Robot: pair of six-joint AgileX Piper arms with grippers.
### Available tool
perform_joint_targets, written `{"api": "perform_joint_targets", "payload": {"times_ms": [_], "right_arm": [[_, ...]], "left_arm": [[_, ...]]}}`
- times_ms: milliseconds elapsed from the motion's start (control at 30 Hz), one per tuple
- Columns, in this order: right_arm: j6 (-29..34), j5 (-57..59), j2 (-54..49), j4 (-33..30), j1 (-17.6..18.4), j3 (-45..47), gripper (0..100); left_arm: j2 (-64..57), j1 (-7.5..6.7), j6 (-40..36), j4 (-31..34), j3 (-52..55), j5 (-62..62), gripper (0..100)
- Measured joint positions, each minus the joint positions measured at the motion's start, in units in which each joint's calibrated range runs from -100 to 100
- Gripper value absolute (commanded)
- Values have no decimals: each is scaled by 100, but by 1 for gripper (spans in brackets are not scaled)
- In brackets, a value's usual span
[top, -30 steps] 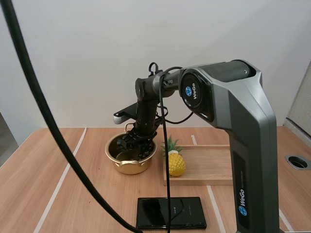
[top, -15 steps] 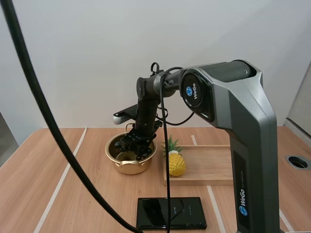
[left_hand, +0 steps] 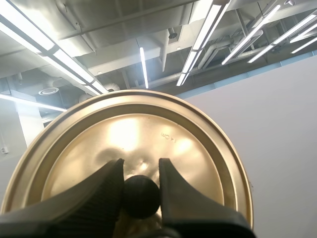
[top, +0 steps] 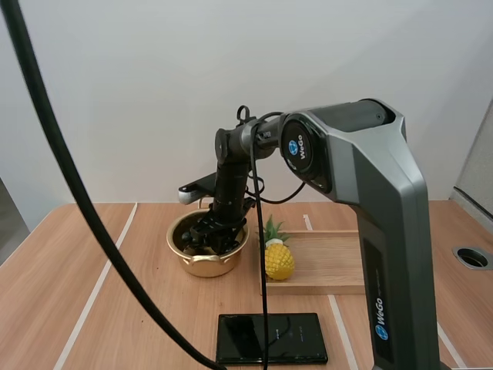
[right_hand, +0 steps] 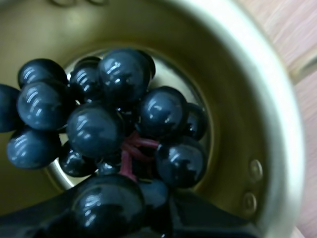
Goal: Open the pot, put the grape inside, and close it
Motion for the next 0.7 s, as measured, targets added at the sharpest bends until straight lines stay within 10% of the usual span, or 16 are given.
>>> {"api": "perform_joint_targets", "payload": {"times_ms": [333,433,567,700], "right_arm": [[164,0,0,-13,0,0,0],[394,0,0,-26,0,0,32],[565,20,0,-37,0,0,100],[496,316,-27,206,0,-5,100]], "left_arm": [[0,0,0,0,0,52,0],[0,0,0,0,0,102,0],[0,0,0,0,0,111,0],[0,0,0,0,0,132,0]]}}
